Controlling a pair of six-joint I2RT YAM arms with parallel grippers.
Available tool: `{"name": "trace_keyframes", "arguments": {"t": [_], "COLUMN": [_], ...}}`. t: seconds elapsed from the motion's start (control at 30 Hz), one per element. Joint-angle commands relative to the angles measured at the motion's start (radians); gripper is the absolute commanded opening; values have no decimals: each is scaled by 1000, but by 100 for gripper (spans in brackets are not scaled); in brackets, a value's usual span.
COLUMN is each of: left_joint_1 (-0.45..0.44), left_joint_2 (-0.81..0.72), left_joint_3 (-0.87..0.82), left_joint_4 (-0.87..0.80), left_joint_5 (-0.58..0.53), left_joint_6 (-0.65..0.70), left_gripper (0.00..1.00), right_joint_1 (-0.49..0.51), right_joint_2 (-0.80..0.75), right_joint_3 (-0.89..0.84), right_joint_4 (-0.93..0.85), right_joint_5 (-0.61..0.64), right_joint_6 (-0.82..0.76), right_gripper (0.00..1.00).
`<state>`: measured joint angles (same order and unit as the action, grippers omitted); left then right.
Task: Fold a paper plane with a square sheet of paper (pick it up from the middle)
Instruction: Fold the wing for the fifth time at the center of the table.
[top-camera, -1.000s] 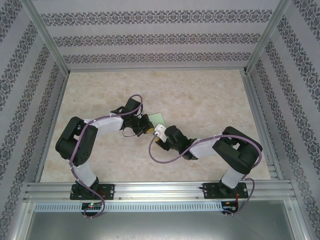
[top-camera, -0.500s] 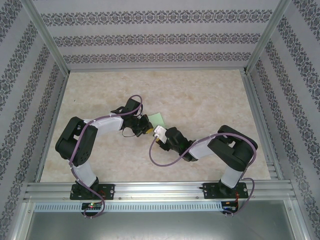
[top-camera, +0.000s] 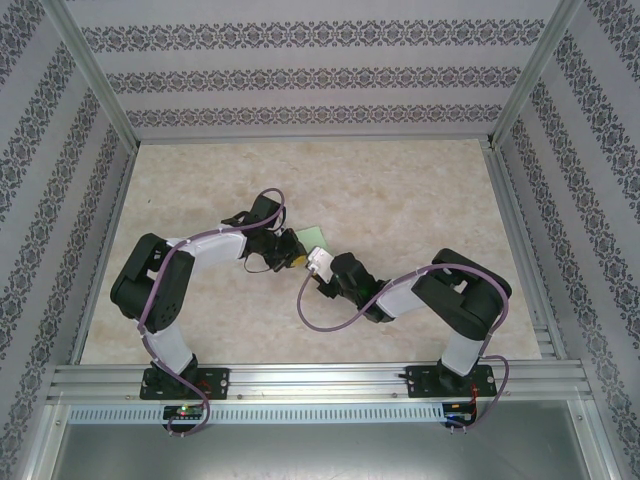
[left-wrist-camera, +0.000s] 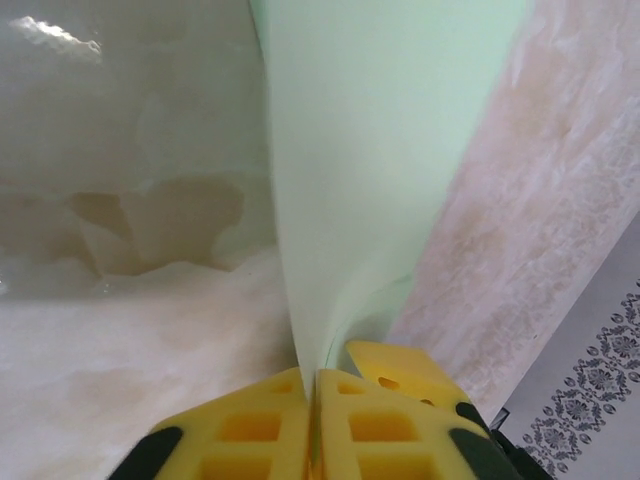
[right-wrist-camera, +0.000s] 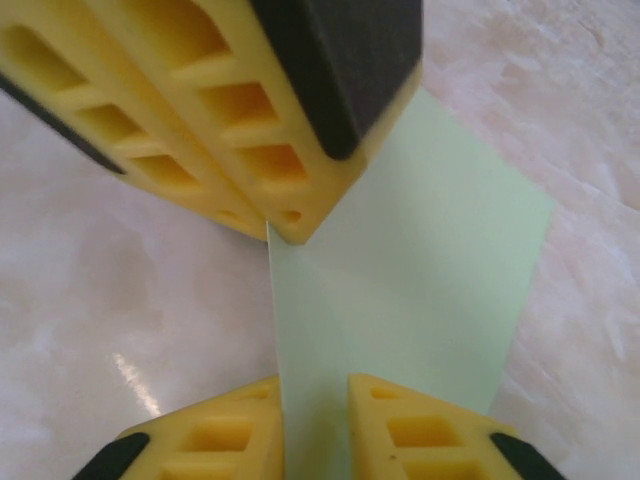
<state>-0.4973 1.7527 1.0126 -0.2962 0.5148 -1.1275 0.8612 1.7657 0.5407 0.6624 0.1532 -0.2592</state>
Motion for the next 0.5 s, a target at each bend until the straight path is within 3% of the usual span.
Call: {"name": "trace_keyframes", "arguments": {"t": [0.0,0.23,0.47], "left_joint_1": [23,105,136], "left_joint_2": [-48,-83,-129], "left_joint_3": [42,62,27], "left_joint_4": [-49,-85,-39], "left_joint_5": [-4,-7,-11], "left_joint_6": [17,59,102], "left_gripper": [16,39,47], "right_joint_1": [-22,-75,-130], "right_joint_2": [-4,-31,-51], "right_joint_3": [-2,-19,-18], "right_joint_4": [33,29,31], "right_joint_5": [-26,-139,-279], "right_joint_6": [36,132,296], "right_gripper": [16,7,3]}}
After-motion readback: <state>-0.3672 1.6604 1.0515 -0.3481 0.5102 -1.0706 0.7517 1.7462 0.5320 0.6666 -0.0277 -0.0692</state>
